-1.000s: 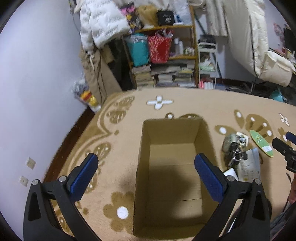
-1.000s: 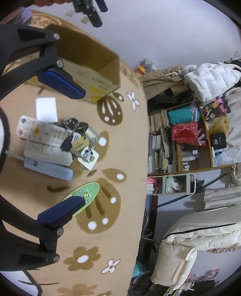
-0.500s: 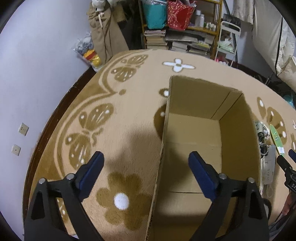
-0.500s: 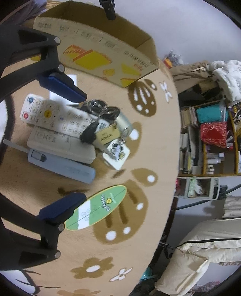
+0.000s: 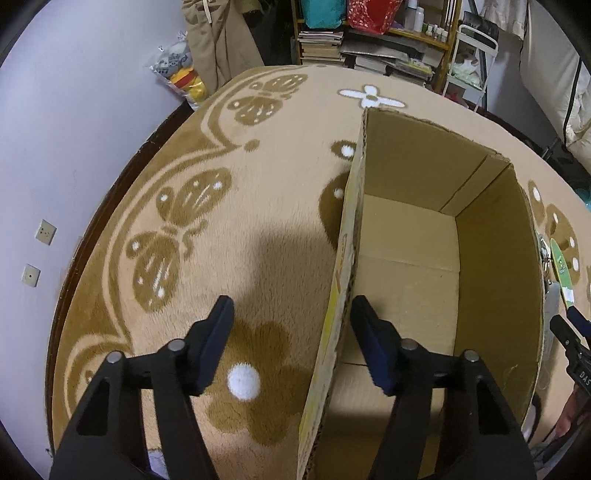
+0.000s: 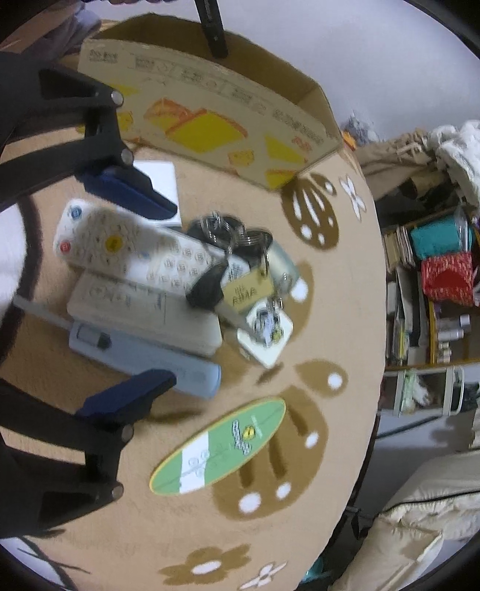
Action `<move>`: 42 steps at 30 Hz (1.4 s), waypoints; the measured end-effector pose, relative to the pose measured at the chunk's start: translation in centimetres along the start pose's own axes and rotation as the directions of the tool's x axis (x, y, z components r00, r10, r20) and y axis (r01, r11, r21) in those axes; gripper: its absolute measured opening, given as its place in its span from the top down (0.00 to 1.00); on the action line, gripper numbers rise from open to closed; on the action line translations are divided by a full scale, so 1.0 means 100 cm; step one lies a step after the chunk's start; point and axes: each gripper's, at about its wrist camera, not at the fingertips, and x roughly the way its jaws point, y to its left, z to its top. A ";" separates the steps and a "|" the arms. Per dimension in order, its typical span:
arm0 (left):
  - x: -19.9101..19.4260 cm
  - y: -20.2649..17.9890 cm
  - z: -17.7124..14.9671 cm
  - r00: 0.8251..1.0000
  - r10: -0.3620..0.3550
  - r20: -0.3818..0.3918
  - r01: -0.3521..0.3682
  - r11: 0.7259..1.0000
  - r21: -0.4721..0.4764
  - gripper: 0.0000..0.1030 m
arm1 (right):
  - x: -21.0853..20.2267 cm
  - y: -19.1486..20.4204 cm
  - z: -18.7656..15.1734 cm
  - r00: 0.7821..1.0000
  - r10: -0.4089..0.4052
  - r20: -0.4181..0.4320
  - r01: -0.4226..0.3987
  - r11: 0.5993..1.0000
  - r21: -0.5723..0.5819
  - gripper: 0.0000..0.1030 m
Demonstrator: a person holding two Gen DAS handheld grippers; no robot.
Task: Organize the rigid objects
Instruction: 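Grasp the cardboard box wall with the left gripper while the right gripper approaches the white remote, then close the right gripper on the white remote control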
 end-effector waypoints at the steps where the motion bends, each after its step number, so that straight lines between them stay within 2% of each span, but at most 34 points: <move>1: 0.001 0.000 0.000 1.000 0.003 -0.006 -0.003 1.000 0.002 0.43 | 0.000 0.004 -0.001 1.000 0.020 -0.003 -0.020 1.000 -0.011 0.20; 4: 0.005 0.001 -0.001 1.000 0.009 -0.026 -0.009 1.000 -0.008 0.45 | 0.002 0.013 -0.003 0.999 0.048 -0.009 -0.048 0.998 -0.041 0.21; 7: 0.008 0.001 -0.002 0.999 -0.010 -0.043 0.009 1.000 -0.010 0.52 | 0.009 0.021 -0.005 0.997 0.072 -0.038 -0.074 0.995 -0.064 0.24; 14: 0.011 -0.007 -0.004 0.998 -0.005 -0.059 0.006 1.000 0.028 0.63 | 0.027 0.025 -0.006 0.990 0.111 -0.085 -0.115 0.992 -0.044 0.25; 20: 0.011 -0.008 -0.004 0.998 -0.015 -0.060 0.017 0.999 0.029 0.68 | 0.036 0.029 -0.006 0.986 0.127 -0.106 -0.132 0.990 -0.039 0.25; 26: 0.010 -0.008 -0.004 0.998 -0.020 -0.059 0.022 0.999 0.024 0.68 | 0.044 0.024 -0.004 0.977 0.176 -0.118 -0.176 0.984 0.016 0.26; 28: 0.011 -0.008 -0.004 0.998 -0.019 -0.061 0.021 0.999 0.025 0.68 | 0.047 0.021 -0.005 0.974 0.185 -0.129 -0.181 0.983 0.042 0.40; 29: 0.011 -0.008 -0.004 0.998 -0.017 -0.061 0.019 1.000 0.025 0.68 | 0.049 0.018 -0.005 0.974 0.181 -0.135 -0.175 0.983 0.055 0.50; 33: 0.010 -0.008 -0.004 0.998 -0.015 -0.058 0.017 0.999 0.028 0.68 | 0.048 0.008 -0.003 0.972 0.192 -0.136 -0.177 0.977 0.116 0.65; 36: 0.011 -0.008 -0.004 0.998 -0.014 -0.058 0.015 0.999 0.028 0.68 | 0.049 0.004 -0.003 0.970 0.199 -0.140 -0.180 0.975 0.132 0.67; 42: 0.011 -0.008 -0.005 0.998 -0.003 -0.062 0.005 0.999 0.035 0.68 | 0.049 0.014 -0.002 0.983 0.117 -0.142 -0.107 0.991 0.077 0.68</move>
